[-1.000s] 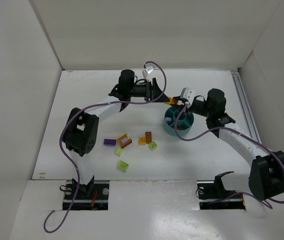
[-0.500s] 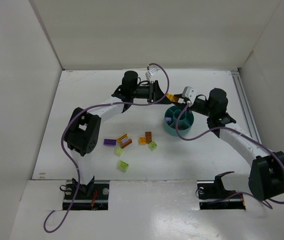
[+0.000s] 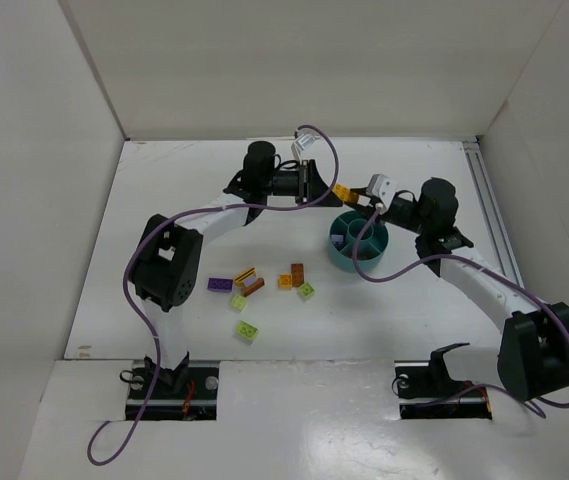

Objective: Sort the legos into containers by color

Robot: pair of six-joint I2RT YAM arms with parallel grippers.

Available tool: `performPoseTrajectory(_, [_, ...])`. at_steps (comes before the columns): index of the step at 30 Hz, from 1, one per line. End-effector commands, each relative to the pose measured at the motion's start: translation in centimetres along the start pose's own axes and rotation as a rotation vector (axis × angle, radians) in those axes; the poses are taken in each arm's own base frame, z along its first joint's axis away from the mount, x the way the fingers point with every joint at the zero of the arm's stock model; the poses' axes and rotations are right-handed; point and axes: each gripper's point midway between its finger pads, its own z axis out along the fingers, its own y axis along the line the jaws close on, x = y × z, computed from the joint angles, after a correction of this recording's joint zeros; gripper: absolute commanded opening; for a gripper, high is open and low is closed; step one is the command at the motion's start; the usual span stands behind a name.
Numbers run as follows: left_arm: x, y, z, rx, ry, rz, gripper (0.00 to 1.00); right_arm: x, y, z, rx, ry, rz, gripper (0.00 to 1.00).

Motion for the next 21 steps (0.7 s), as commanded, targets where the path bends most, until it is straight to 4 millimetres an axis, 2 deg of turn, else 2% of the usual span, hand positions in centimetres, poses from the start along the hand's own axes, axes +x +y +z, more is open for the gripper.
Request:
performPoseTrajectory(1, [-1.6, -5.5, 0.3, 0.138, -0.008, 0.173, 0.12, -1.0, 1.6, 0.4, -0.071, -0.058, -0.009, 0.12])
performPoseTrajectory(4, [-1.4, -5.8, 0.1, 0.148, -0.013, 0.163, 0.0, -1.1, 1.7, 0.4, -0.079, -0.063, -0.009, 0.13])
performPoseTrajectory(7, [-1.3, -5.9, 0.0, 0.148, -0.013, 0.163, 0.0, -0.8, 1.8, 0.5, -0.082, -0.057, -0.002, 0.18])
performPoseTrajectory(8, [-1.5, -5.8, 0.1, 0.141, -0.024, 0.171, 0.0, -0.7, 1.7, 0.5, -0.075, -0.052, -0.002, 0.21])
performPoseTrajectory(9, [-1.5, -5.8, 0.1, 0.141, -0.024, 0.171, 0.0, -0.7, 1.7, 0.5, -0.075, -0.052, -0.002, 0.32])
performPoseTrajectory(10, [-1.6, -5.5, 0.1, 0.128, -0.03, 0.174, 0.0, -0.7, 1.7, 0.5, -0.075, -0.052, 0.007, 0.37])
performPoseTrajectory(11, [-1.4, -4.2, 0.3, 0.074, -0.035, 0.128, 0.0, -0.3, 1.5, 0.4, -0.058, -0.034, 0.014, 0.42])
performPoseTrajectory(13, [-2.4, -3.4, 0.5, 0.013, -0.054, 0.179, 0.0, -0.1, 1.5, 0.2, -0.048, -0.014, 0.044, 0.51])
performPoseTrajectory(14, [-1.9, -2.1, 0.4, -0.057, -0.03, 0.127, 0.0, -0.1, 1.2, 0.2, -0.035, -0.005, 0.059, 0.53])
performPoseTrajectory(15, [-2.5, -1.0, 0.6, -0.129, -0.053, 0.183, 0.0, 0.8, 0.9, -0.2, -0.013, 0.032, 0.091, 0.57])
performPoseTrajectory(17, [-2.9, -0.7, 1.1, -0.203, -0.056, 0.214, 0.0, 0.7, 0.3, -0.6, 0.006, 0.031, 0.093, 0.59])
performPoseTrajectory(18, [-2.9, 0.7, 0.7, -0.282, -0.061, 0.194, 0.0, 0.9, 0.0, -0.9, 0.018, 0.037, 0.106, 0.59])
performPoseTrajectory(19, [-2.4, 1.1, 0.9, -0.309, -0.053, 0.199, 0.0, 0.5, -0.1, -1.0, 0.023, 0.03, 0.098, 0.6])
performPoseTrajectory(20, [-2.7, 1.2, 0.8, -0.326, -0.057, 0.207, 0.0, 0.7, -0.4, -1.4, 0.041, 0.039, 0.109, 0.67])
performPoseTrajectory(21, [-2.5, 1.3, 0.7, -0.332, -0.048, 0.208, 0.0, 0.2, -0.8, -1.9, 0.056, 0.03, 0.107, 0.7])
